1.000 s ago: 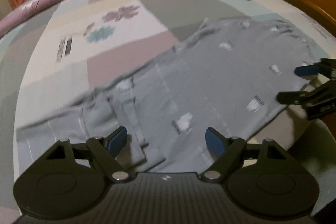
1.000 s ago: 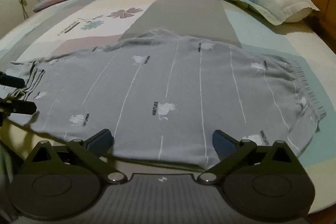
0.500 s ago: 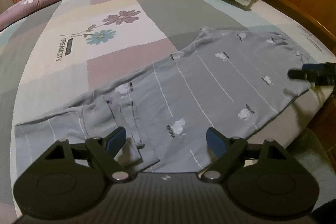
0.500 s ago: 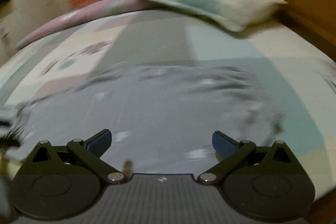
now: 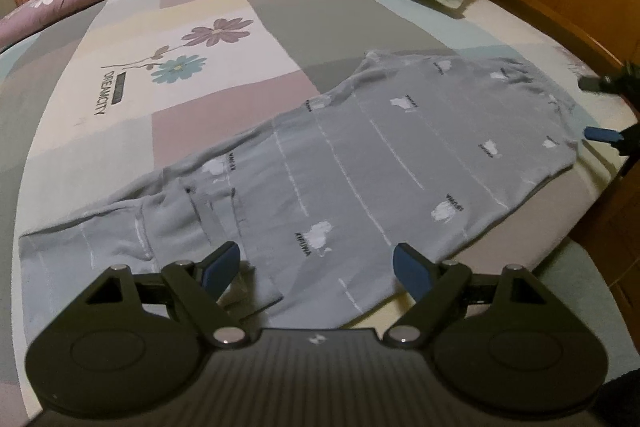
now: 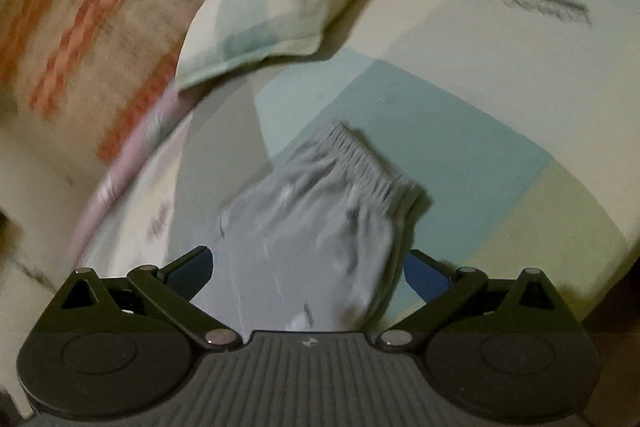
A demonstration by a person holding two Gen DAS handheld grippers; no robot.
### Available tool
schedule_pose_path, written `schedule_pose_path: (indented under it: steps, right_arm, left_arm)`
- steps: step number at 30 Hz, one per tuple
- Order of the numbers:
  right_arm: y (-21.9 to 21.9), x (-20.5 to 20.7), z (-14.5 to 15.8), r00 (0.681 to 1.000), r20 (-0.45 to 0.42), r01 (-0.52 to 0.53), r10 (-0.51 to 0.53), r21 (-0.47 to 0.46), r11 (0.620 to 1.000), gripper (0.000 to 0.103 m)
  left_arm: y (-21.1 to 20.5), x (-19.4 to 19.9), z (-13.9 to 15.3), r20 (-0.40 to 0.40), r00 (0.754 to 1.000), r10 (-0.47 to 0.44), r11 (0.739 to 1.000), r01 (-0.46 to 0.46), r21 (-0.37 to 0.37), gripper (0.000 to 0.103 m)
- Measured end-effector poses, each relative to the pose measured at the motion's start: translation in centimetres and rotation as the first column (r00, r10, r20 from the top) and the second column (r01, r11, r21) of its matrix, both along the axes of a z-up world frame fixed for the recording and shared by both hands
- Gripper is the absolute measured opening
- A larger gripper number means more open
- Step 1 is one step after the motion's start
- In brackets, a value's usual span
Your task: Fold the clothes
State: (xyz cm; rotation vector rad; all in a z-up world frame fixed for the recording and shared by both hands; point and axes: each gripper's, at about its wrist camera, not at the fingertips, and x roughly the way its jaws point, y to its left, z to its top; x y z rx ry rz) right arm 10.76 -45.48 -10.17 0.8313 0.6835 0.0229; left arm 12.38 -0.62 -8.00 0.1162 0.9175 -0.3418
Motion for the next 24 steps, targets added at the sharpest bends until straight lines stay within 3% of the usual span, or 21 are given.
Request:
schedule_pose_path:
  steps: [6, 16, 24]
  right_arm:
    - [-3.1, 2.7, -1.8, 0.996, -0.075, 0.064, -0.053, 0.158, 0.985, 0.103]
    - [-3.4, 3.2, -3.2, 0.999, -0.049, 0.019, -0.004, 0.312, 0.95, 0.103]
    - [-2.6, 3.7, -3.1, 1.0, -0.016, 0.004, 0.001, 0.288, 0.958, 0.103]
  left_arm:
    - [-0.3, -0.1, 0.1, -0.01, 1.0, 0.009, 1.0, -0.009, 0.006, 0.084]
    - [-1.1, -0.3, 0.5, -0.01, 1.0, -0.016, 1.0, 0.016, 0.004, 0.084]
    - [-1.8, -0.6, 1.4, 0.024, 0.999, -0.025, 1.0, 0.026, -0.017, 0.084]
